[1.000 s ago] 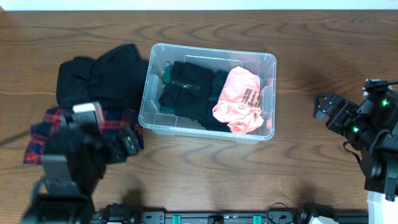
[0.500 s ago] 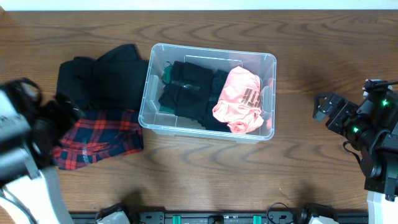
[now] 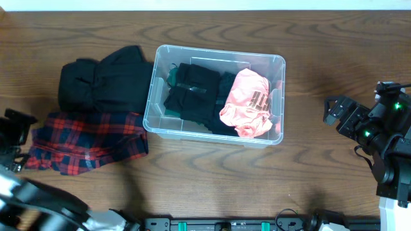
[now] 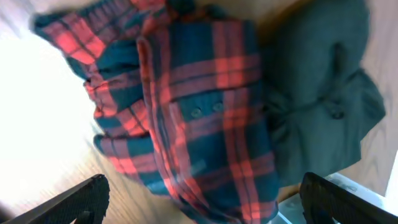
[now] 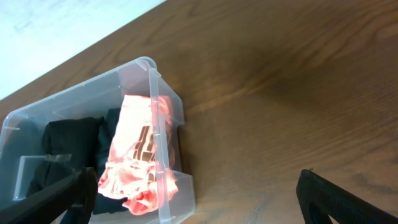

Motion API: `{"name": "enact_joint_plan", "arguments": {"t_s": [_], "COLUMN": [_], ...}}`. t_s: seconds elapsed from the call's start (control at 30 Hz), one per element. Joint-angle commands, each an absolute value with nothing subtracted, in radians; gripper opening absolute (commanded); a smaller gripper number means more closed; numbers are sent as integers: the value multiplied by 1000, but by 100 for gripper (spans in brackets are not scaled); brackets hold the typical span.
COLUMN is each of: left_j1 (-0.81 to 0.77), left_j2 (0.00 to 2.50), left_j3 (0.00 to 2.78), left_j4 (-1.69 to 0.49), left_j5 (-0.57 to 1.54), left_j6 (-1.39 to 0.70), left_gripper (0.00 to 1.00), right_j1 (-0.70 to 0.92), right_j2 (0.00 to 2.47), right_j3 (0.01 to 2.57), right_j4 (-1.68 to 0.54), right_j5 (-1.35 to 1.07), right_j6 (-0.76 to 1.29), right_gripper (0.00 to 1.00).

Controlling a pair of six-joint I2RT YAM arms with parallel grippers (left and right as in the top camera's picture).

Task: Pack container
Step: 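Grasp the red-and-navy plaid shirt with the left gripper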

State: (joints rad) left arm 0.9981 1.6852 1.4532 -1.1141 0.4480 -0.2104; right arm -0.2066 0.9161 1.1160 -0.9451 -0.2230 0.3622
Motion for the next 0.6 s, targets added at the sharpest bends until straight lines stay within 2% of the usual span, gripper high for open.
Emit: {"name": "enact_joint_plan", "arguments": {"t_s": [0.0, 0.2, 0.57], "left_j1": [1075, 1145, 1121], "left_j2": [1815, 1964, 2154], "left_j3": [1455, 1455, 1455], "left_j4": [-1132, -1123, -1052], "left_j5": [546, 567, 600], "left_j6": [-28, 60, 89], "left_gripper": [98, 98, 98], "right_j1": [-216, -216, -216], "right_j2": [916, 916, 916], "right_j3": [1118, 1118, 1118], "right_j4": [-944, -944, -944], "right_j5": [-213, -213, -213], "right_j6": [351, 351, 351], "right_gripper": [99, 99, 99]}}
